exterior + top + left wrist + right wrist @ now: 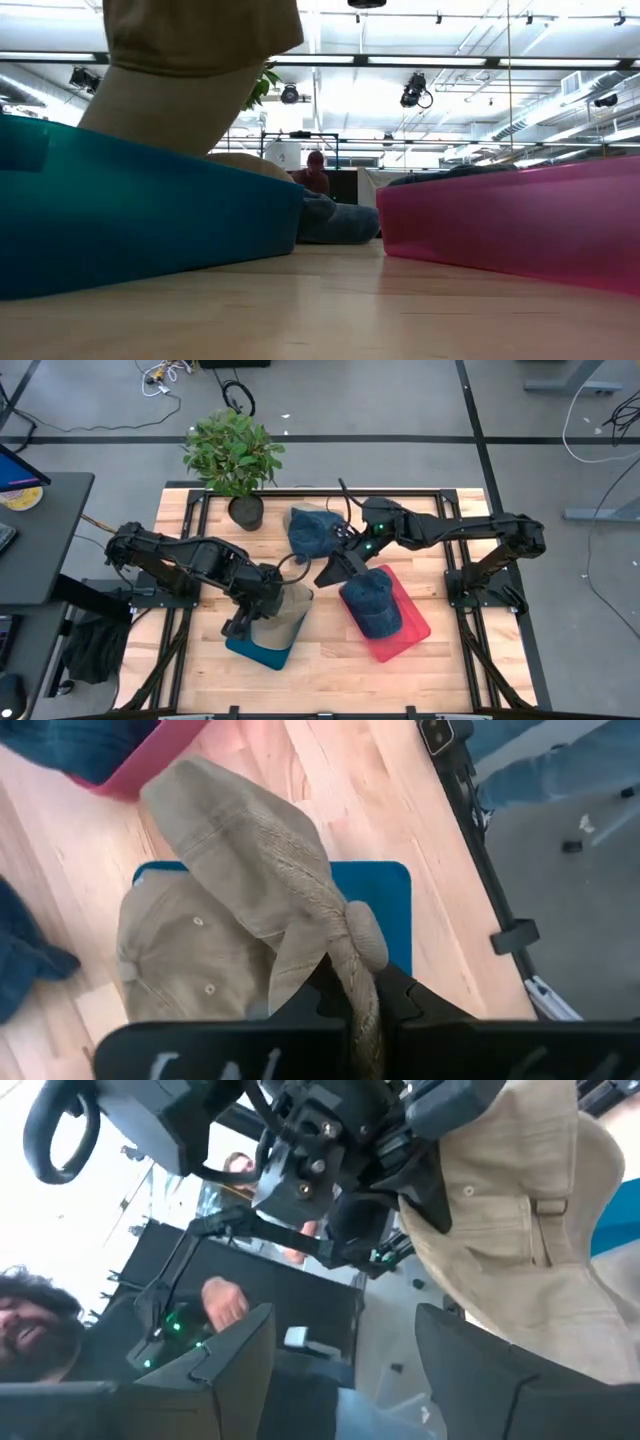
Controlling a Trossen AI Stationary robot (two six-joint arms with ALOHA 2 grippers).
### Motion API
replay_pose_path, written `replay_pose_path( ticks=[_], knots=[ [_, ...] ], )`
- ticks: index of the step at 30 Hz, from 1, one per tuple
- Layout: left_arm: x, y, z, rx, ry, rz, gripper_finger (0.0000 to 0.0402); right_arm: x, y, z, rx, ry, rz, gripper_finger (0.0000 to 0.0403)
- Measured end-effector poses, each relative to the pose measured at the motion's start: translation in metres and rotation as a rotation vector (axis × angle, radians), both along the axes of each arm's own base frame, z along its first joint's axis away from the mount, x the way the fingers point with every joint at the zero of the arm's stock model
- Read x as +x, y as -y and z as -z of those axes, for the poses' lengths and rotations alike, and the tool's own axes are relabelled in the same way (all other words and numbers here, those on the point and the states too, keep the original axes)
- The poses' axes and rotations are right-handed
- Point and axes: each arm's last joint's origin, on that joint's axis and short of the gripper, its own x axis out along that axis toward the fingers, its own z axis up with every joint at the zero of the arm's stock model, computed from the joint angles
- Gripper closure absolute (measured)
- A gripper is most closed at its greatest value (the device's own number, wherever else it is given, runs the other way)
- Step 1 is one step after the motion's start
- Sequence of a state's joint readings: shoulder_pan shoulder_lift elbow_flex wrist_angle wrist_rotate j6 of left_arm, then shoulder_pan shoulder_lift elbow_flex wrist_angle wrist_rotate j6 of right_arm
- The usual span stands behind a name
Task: Pick & Place hat
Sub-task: Put the brown cap into the red bin
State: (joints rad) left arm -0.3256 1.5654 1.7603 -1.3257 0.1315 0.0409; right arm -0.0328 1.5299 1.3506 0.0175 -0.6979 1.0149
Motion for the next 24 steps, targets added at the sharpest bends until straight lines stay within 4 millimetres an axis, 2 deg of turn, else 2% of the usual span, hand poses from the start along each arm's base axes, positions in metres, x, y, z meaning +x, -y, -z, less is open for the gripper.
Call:
replay_pose_path(
  ticks=[10,15,18,24],
  knots=[
    [0.001,0.021,-0.002,-0.007,0.109,0.048,0.0397,0.001,-0.025,0.000,-0.014,-0.006,0.062,0.0158],
    [-0.007,0.023,0.024,-0.030,0.176,0.005,0.0397,0.001,-0.026,0.000,-0.007,-0.012,0.083,0.0158],
    [-0.021,0.018,0.044,-0.064,0.178,-0.041,0.0397,0.001,-0.026,-0.001,0.002,-0.006,0.084,0.0158],
    [-0.044,0.008,0.068,-0.132,0.236,-0.086,0.0397,0.001,-0.025,-0.001,-0.004,0.006,0.086,0.0158]
  ],
)
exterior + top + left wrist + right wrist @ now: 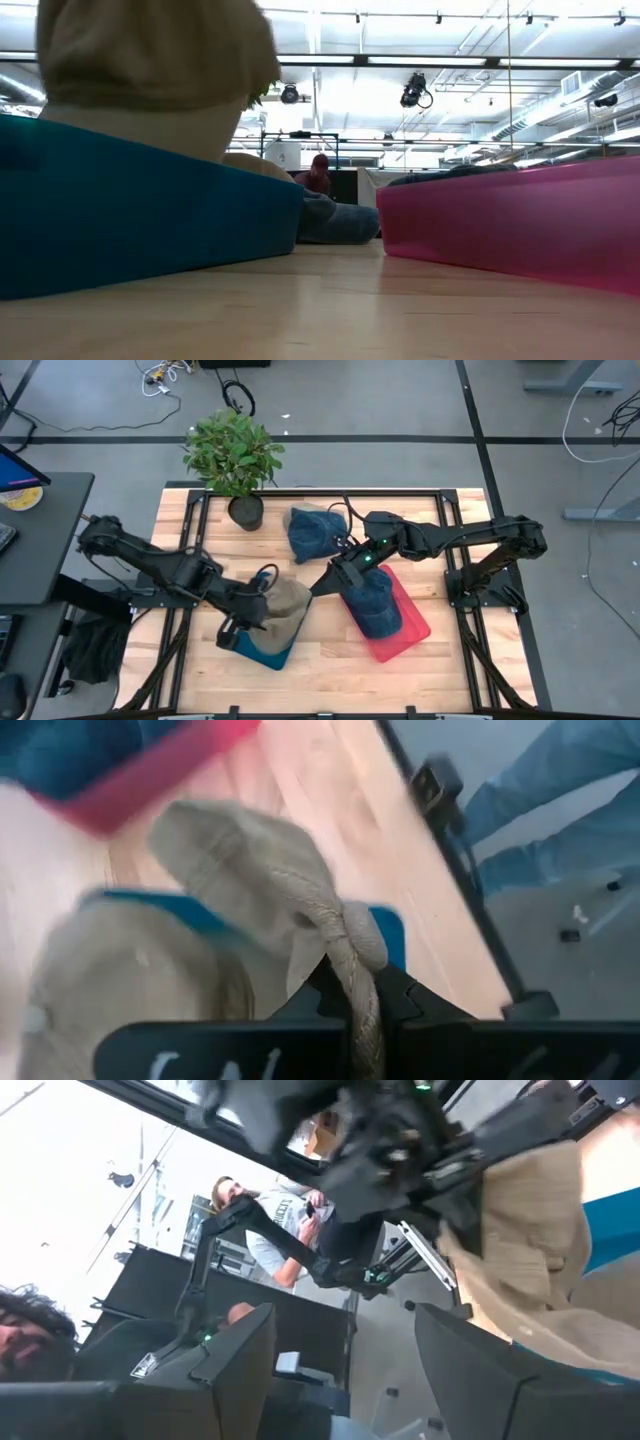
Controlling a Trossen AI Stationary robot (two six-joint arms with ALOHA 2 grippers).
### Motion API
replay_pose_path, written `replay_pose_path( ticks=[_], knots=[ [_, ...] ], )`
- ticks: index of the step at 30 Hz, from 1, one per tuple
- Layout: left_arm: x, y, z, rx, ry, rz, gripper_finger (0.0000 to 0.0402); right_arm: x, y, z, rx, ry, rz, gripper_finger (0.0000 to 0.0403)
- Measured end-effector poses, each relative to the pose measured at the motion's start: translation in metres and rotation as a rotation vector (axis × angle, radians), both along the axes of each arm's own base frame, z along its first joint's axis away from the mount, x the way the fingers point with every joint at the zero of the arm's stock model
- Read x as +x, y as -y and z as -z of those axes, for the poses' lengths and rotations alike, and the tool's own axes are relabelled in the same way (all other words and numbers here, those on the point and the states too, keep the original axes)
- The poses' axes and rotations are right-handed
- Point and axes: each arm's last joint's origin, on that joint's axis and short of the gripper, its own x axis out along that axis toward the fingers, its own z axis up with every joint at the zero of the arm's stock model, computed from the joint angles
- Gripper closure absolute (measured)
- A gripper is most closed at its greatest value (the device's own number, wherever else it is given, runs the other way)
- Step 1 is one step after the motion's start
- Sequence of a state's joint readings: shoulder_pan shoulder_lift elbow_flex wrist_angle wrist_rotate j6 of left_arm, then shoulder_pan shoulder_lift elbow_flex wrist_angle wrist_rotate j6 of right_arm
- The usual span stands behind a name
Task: Pick & Place hat
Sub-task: Put the brown cap into the red bin
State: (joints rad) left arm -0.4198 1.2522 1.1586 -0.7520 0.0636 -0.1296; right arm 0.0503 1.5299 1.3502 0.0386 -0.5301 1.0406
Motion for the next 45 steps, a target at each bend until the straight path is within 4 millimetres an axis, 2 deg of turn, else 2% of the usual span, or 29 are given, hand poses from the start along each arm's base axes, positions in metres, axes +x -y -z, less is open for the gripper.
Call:
replay_pose_path(
  ticks=[4,8,13,23,38,45],
  knots=[
    [-0.011,-0.005,0.023,0.005,-0.067,-0.023,0.0397,0.000,0.002,0.000,-0.001,0.004,0.005,0.0158],
    [-0.013,-0.006,0.046,0.023,-0.087,-0.014,0.0397,0.000,0.003,0.000,-0.005,0.007,0.008,0.0158],
    [-0.013,-0.013,0.062,0.039,-0.102,-0.024,0.0397,0.000,0.003,0.000,-0.005,0.007,0.009,0.0158],
    [-0.006,-0.032,0.059,0.087,-0.045,-0.014,0.0397,0.001,0.004,-0.001,-0.037,0.026,0.054,0.0158],
    [0.005,-0.082,0.062,0.092,-0.048,-0.024,0.0397,0.001,0.004,-0.001,-0.050,0.034,0.052,0.0158],
    [0.011,-0.088,0.070,0.084,-0.081,-0.005,0.0397,0.001,0.004,0.000,-0.056,0.036,0.051,0.0158]
  ],
)
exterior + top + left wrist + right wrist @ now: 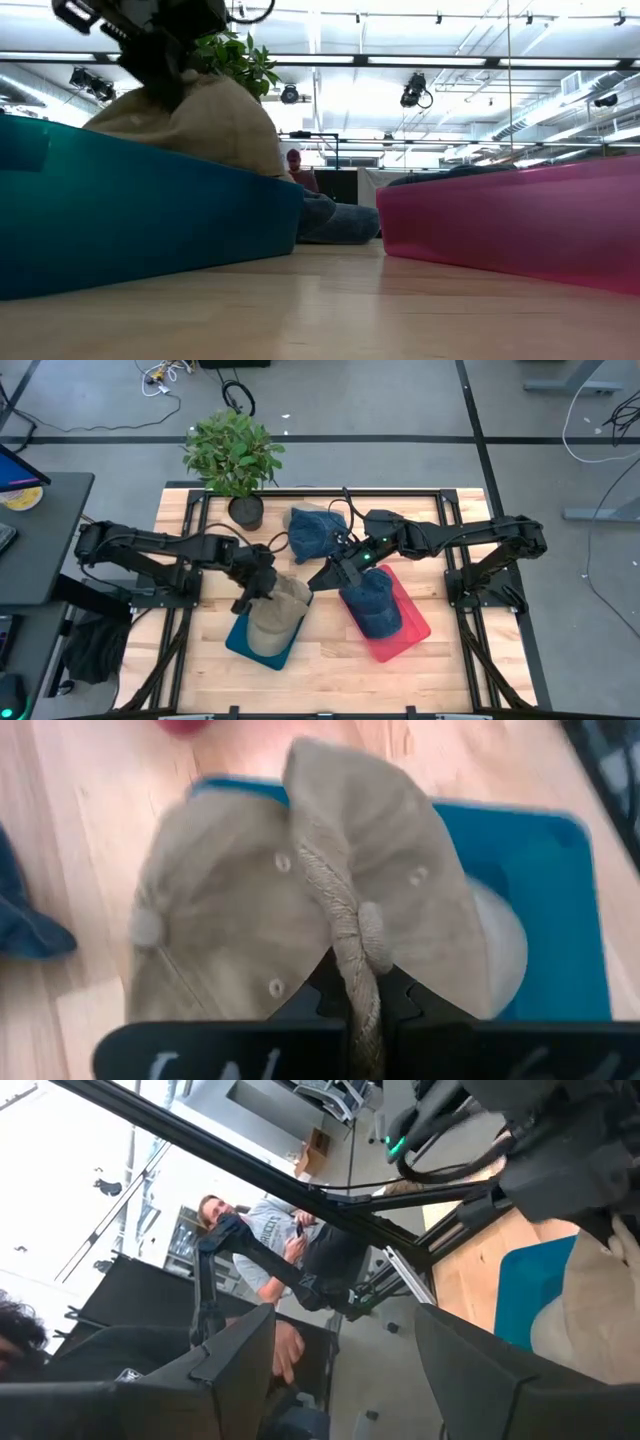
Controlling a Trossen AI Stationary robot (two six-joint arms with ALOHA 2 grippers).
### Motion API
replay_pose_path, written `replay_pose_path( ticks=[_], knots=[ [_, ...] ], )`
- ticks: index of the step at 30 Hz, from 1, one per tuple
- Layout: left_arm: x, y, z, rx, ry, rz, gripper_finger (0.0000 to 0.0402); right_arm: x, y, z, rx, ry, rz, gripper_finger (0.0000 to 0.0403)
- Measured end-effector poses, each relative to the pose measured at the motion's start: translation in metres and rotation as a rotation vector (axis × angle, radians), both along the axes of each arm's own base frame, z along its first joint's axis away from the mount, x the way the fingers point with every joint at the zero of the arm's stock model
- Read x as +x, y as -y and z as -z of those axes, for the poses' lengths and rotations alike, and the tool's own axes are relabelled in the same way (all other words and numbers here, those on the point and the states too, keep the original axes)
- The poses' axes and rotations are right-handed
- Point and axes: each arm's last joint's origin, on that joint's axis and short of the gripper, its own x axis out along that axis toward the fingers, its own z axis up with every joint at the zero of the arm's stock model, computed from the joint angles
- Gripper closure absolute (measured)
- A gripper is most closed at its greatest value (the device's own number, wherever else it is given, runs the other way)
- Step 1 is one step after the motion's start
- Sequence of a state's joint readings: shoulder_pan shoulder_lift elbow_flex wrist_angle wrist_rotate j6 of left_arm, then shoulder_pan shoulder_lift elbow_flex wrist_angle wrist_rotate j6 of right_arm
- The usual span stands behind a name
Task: Pick & Place hat
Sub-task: Put the brown cap into the red bin
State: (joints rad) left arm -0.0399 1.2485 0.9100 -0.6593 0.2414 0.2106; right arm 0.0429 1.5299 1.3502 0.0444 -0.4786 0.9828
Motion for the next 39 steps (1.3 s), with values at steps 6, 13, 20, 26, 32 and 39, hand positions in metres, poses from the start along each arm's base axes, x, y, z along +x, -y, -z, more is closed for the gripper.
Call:
replay_pose_path(
  ticks=[6,13,20,26,32,39],
  knots=[
    [0.008,-0.001,0.010,0.009,-0.026,0.012,0.0397,0.000,0.000,0.001,-0.008,0.000,0.000,0.0158],
    [0.020,-0.010,0.028,0.066,-0.084,-0.030,0.0397,0.000,0.000,0.001,-0.013,0.004,-0.002,0.0158],
    [0.027,-0.022,0.036,0.069,-0.094,-0.077,0.0397,0.000,0.000,0.001,-0.017,0.003,-0.002,0.0158],
    [0.028,-0.026,0.037,0.069,-0.092,-0.095,0.0396,0.000,0.000,0.001,-0.021,0.005,-0.004,0.0158],
    [0.028,-0.026,0.036,0.036,-0.099,-0.150,0.0377,0.000,0.000,0.001,-0.026,0.008,-0.012,0.0158],
    [0.028,-0.026,0.035,0.029,-0.091,-0.166,0.0319,0.000,0.000,0.001,-0.027,0.008,-0.012,0.0158]
  ],
)
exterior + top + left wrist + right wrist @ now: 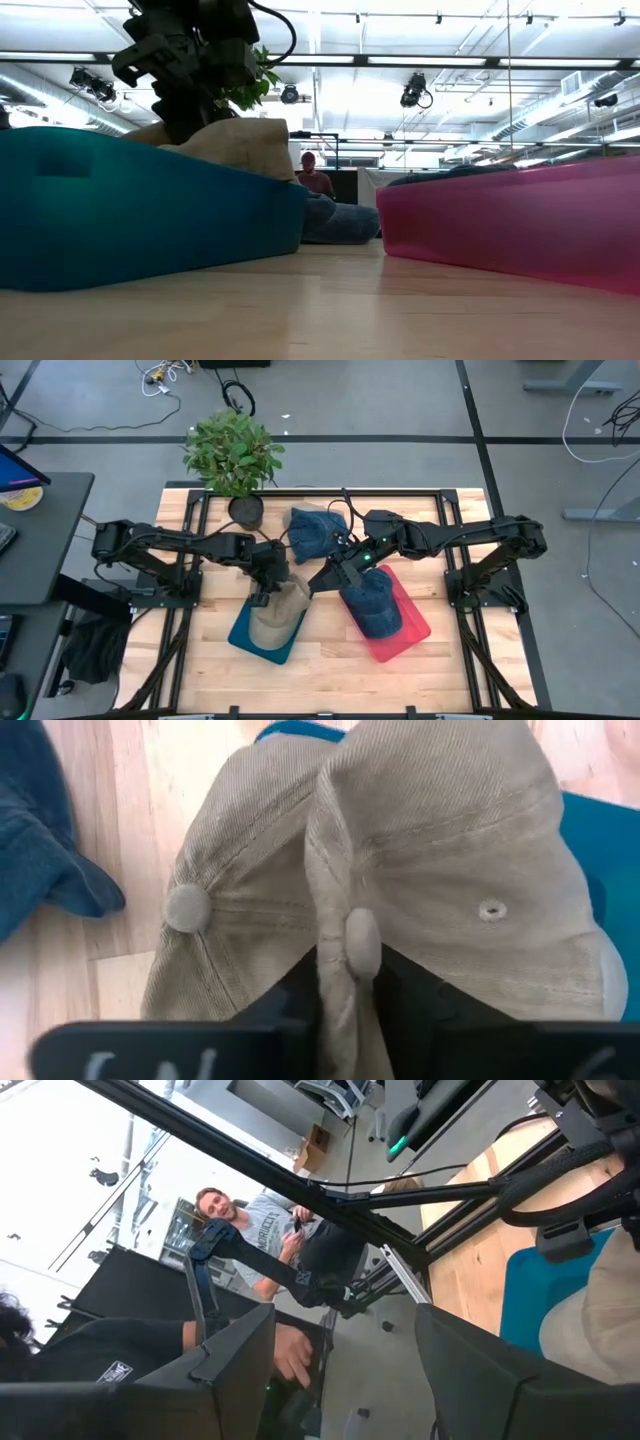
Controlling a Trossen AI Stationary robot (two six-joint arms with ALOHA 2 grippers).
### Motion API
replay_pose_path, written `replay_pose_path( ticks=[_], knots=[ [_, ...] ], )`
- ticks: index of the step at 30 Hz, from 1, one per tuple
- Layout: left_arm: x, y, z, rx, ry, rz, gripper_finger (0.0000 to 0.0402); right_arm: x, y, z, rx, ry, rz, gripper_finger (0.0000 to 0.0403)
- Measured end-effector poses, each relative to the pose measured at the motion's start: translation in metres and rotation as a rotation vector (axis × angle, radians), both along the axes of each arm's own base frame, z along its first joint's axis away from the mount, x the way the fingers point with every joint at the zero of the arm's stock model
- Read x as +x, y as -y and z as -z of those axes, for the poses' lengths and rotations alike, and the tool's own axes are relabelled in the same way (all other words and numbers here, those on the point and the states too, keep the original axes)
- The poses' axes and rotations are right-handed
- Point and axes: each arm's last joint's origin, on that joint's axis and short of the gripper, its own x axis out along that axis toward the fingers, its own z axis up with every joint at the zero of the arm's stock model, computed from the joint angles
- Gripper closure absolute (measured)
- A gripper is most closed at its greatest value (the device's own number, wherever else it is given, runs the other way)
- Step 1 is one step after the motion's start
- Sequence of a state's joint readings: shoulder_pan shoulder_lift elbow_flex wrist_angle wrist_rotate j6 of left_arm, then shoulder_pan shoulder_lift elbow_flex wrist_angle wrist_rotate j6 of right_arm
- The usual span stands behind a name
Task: Pick & Place hat
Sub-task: Put the brown cap into the red bin, then put the blue cap into the red bin
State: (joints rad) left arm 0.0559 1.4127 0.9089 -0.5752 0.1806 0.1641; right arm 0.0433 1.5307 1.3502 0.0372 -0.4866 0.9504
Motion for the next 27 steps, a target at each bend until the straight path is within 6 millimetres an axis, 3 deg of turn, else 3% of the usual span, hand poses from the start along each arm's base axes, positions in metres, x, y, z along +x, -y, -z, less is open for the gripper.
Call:
replay_pose_path(
  ticks=[6,12,20,27],
  knots=[
    [-0.002,0.001,-0.005,-0.017,0.017,-0.015,0.0266,0.000,0.000,0.000,0.000,0.000,0.000,0.0158],
    [-0.012,0.003,-0.025,-0.034,0.096,-0.042,0.0232,0.000,0.000,0.000,-0.005,0.002,0.000,0.0158],
    [-0.033,0.003,-0.057,-0.031,0.230,-0.101,0.0227,0.000,0.006,0.000,-0.018,0.008,0.013,0.0158],
    [-0.051,-0.002,-0.078,0.070,0.338,-0.283,0.0232,0.001,0.026,0.001,-0.031,0.007,0.067,0.0158]
  ],
)
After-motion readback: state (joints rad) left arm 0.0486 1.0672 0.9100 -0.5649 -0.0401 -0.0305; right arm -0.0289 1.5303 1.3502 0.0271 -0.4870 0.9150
